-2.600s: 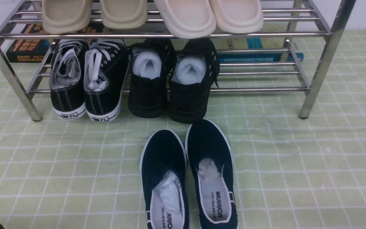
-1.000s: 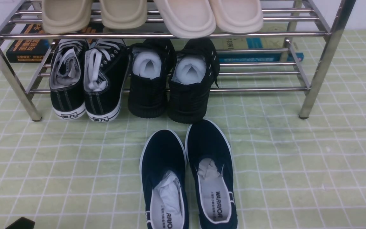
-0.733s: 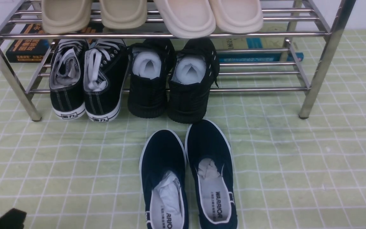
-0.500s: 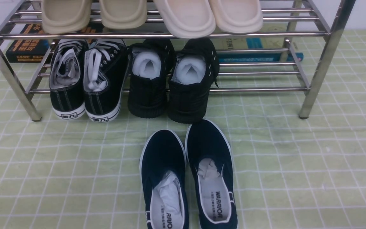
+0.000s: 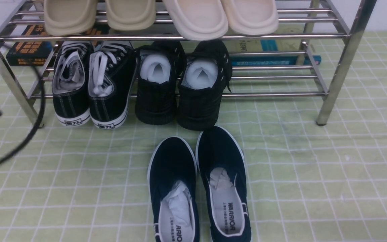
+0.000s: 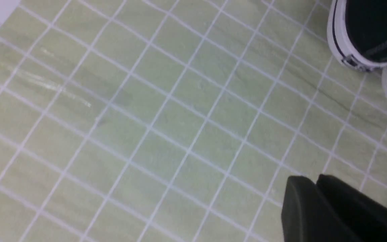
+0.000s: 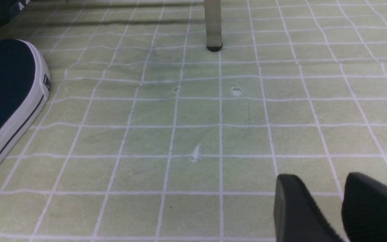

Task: Take the shoes off the shelf with your hand from the green coffee tablecloth.
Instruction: 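Grasp the leftmost shoe on the bottom shelf of the shoe rack with the left gripper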

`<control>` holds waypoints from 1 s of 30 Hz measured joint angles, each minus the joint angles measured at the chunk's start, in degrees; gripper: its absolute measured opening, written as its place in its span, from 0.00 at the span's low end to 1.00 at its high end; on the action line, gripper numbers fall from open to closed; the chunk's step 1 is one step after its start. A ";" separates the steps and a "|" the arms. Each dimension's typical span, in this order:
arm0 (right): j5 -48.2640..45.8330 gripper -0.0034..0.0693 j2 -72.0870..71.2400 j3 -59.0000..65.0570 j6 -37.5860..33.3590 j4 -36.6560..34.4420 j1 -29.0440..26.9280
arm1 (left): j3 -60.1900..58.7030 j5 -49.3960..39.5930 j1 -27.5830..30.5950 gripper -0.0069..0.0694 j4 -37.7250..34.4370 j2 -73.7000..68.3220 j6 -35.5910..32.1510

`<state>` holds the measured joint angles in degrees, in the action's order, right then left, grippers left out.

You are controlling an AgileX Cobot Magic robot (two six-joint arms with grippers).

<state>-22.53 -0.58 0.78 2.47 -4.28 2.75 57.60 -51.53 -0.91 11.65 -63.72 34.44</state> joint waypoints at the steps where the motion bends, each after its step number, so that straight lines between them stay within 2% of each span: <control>1: 0.00 0.37 0.00 0.00 0.00 0.00 0.00 | 1.39 0.22 0.00 0.26 0.19 -1.99 -0.03; 3: 0.00 0.37 0.00 0.00 0.00 0.01 0.00 | 3.09 0.55 0.00 0.31 0.58 -4.39 -0.03; 5: 0.00 0.37 0.00 0.00 0.00 0.01 0.00 | 7.84 0.94 0.00 0.43 2.61 -10.22 -0.05; 7: 0.00 0.37 0.00 0.00 0.00 0.01 0.00 | 10.28 1.12 0.00 0.50 3.76 -13.63 -0.05; 10: 0.00 0.37 0.00 0.00 0.00 0.01 0.00 | 13.58 2.50 0.00 0.59 4.43 -17.73 -0.05; 12: 0.00 0.37 0.00 0.00 0.00 0.01 0.00 | 14.36 4.35 0.00 0.62 4.56 -19.75 -0.05; 18: 0.00 0.37 0.00 0.00 0.00 0.01 0.00 | 14.79 13.22 0.00 0.64 3.30 -25.50 0.01; 30: 0.00 0.37 0.00 0.00 0.00 0.01 0.00 | 14.79 23.84 0.00 0.64 -0.69 -32.88 0.01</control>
<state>-22.53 -0.58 0.78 2.47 -4.27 2.75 72.39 -27.68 -0.91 10.96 -96.60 34.45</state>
